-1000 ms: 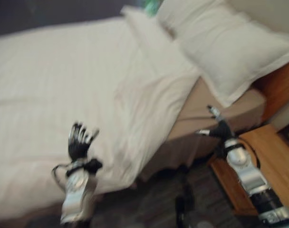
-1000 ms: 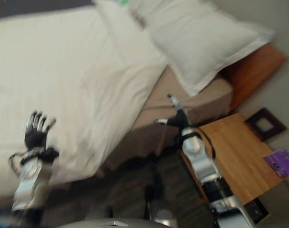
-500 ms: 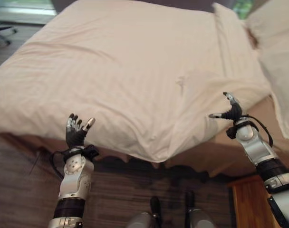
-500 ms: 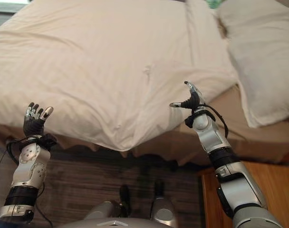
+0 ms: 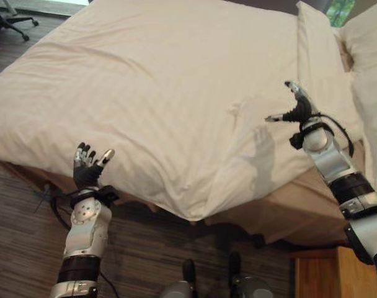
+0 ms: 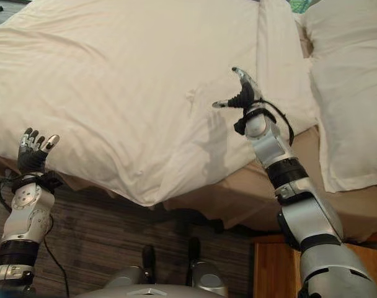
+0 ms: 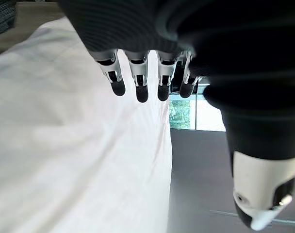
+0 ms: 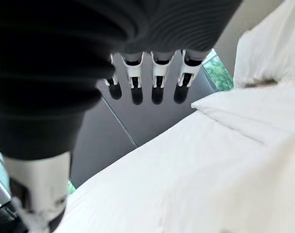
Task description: Making the bed.
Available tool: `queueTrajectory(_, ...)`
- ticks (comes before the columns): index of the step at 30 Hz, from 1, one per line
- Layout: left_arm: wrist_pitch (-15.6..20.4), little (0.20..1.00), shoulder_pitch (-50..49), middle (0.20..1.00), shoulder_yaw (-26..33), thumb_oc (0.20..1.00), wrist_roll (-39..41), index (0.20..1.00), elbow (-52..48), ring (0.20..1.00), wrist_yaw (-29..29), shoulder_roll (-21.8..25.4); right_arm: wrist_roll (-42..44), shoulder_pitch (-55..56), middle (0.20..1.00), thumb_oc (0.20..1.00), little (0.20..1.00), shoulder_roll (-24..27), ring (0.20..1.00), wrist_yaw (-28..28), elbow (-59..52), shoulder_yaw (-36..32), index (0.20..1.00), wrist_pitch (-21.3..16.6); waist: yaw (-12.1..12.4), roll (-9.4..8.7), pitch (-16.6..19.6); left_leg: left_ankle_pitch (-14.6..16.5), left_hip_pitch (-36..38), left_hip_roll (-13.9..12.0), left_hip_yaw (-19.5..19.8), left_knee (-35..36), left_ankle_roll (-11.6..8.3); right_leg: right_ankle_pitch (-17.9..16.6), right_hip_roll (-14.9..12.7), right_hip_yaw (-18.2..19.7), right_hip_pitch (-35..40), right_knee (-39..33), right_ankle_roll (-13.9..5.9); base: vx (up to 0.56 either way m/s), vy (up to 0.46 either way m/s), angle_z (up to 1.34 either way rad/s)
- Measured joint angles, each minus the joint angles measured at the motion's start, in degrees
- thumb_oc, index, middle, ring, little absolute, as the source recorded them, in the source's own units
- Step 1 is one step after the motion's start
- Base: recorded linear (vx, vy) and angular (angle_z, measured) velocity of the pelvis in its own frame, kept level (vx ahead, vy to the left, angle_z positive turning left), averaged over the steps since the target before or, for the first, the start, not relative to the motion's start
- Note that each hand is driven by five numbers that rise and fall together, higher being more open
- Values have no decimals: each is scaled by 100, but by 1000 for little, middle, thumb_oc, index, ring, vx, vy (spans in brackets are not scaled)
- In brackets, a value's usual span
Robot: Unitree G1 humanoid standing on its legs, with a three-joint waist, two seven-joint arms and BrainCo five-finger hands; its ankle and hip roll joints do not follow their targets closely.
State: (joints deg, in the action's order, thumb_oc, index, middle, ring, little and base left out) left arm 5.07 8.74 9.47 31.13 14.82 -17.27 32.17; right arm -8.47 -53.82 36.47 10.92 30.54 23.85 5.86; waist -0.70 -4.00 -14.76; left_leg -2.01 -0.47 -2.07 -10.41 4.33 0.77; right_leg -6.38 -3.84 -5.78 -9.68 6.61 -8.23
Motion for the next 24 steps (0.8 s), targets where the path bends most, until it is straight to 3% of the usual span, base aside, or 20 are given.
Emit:
queueTrajectory(2,85,1000,109,1000,-24,1000,21,1000,53,1000,-7,-32,-22,-76,1000,1000,1000,111,1000,35,47,-79,1000,-55,-141,39,-17,-37,-105,-2,168,42,-36,198,-15,417,-104,-271,94,171,-177,24)
queueTrajectory(4,163,1000,151,1000,-9,1000,22,1000,52,1000,-27,-16,-30,-95,1000,1000,1000,133,1000,116,-33,-121,1000,-2,-67,-109,9,-44,-141,89,174,88,-144,75,-337,472,-54,-797,180,228,-202,14)
queueTrajectory(6,188,1000,37,1000,60,1000,25,1000,44,1000,-24,-26,-48,-118,1000,1000,1000,104,1000,129,-154,-113,1000,-33,-30,-146,13,-19,-142,90,158,90,-227,-11,-435,321,127,-1131,182,184,-195,8)
queueTrajectory(7,194,1000,-8,1000,129,1000,30,1000,54,1000,-46,-199,-48,-113,1000,1000,1000,67,1000,183,-133,-87,1000,-29,-34,-148,8,-6,-121,36,234,91,-351,-246,-415,267,318,-1268,156,139,-152,19)
queueTrajectory(10,192,1000,138,1000,-140,1000,13,1000,461,1000,-109,-303,-54,-213,1000,1000,1000,-19,1000,234,-131,146,1000,-6,40,-20,-24,-83,-145,-366,164,97,-440,-263,-63,154,302,-1234,253,127,-142,2)
queueTrajectory(13,73,1000,828,1000,-280,1000,20,1000,816,1000,-101,-271,-123,-603,1000,1000,1000,-89,1000,280,217,350,1000,11,-118,39,-54,-203,-294,-582,177,96,-618,-242,140,-22,224,-1234,405,65,-105,8)
queueTrajectory(21,189,1000,1426,1000,-472,1000,26,1000,1028,1000,-116,-261,-287,-1314,1000,1000,1000,-166,1000,410,840,592,1000,37,-74,491,-65,-320,-601,-771,396,96,-802,-212,316,-277,52,-1236,605,17,-88,15)
queueTrajectory(24,192,1000,1392,1000,-465,1000,26,1000,1049,1000,-149,-250,-286,-1319,1000,1000,1000,-219,1000,492,877,600,1000,94,-54,545,-62,-356,-714,-801,464,96,-841,-220,345,-338,-28,-1236,630,0,-90,10)
